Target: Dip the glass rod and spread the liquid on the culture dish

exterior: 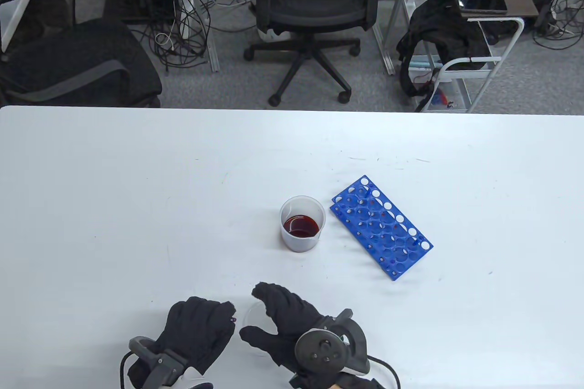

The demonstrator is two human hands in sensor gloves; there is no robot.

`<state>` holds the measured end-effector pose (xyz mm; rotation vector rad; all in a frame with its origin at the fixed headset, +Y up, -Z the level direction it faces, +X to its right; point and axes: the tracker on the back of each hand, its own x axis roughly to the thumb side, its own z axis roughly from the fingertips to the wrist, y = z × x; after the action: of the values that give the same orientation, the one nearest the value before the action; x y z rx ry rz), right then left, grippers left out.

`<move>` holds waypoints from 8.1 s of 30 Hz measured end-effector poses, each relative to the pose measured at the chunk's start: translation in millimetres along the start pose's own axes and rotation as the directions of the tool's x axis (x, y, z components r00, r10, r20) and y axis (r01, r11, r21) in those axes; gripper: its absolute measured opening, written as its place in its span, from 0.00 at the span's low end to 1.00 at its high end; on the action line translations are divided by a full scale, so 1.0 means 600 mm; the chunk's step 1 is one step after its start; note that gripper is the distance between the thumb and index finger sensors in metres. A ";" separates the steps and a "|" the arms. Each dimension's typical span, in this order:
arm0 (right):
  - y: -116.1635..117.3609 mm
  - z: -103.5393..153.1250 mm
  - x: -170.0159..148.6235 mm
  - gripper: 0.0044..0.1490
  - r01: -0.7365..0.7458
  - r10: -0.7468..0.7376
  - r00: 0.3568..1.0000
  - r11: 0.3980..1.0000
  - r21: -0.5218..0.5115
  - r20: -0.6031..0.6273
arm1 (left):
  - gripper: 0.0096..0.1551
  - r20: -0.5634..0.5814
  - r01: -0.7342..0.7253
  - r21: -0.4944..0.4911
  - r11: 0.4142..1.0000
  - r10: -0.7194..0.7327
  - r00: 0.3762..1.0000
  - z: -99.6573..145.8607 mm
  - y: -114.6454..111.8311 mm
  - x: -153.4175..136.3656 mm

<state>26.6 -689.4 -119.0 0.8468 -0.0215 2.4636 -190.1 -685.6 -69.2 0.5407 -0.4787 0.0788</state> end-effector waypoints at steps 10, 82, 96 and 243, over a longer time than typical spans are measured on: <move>0.141 0.006 -0.082 0.69 -0.319 0.369 0.929 0.787 0.529 0.012 | 0.21 -0.008 -0.009 -0.029 1.000 0.009 1.000 -0.001 -0.001 -0.004; 0.181 0.013 -0.114 0.65 -0.316 0.389 0.921 0.712 0.627 0.022 | 0.17 -0.150 -0.238 -0.130 0.962 0.218 0.964 -0.361 -0.013 0.009; 0.182 0.013 -0.114 0.66 -0.315 0.389 0.921 0.711 0.628 0.022 | 0.17 -0.136 -0.348 -0.150 0.926 0.329 0.935 -0.194 0.072 -0.017; 0.184 0.014 -0.116 0.66 -0.305 0.379 0.925 0.709 0.635 0.021 | 0.17 -0.184 -0.381 -0.075 0.922 0.362 0.914 -0.293 0.054 -0.015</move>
<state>23.6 -818.9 -135.7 1.0408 0.8093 2.9143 -131.0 -567.0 -190.0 0.3258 -0.4146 0.4588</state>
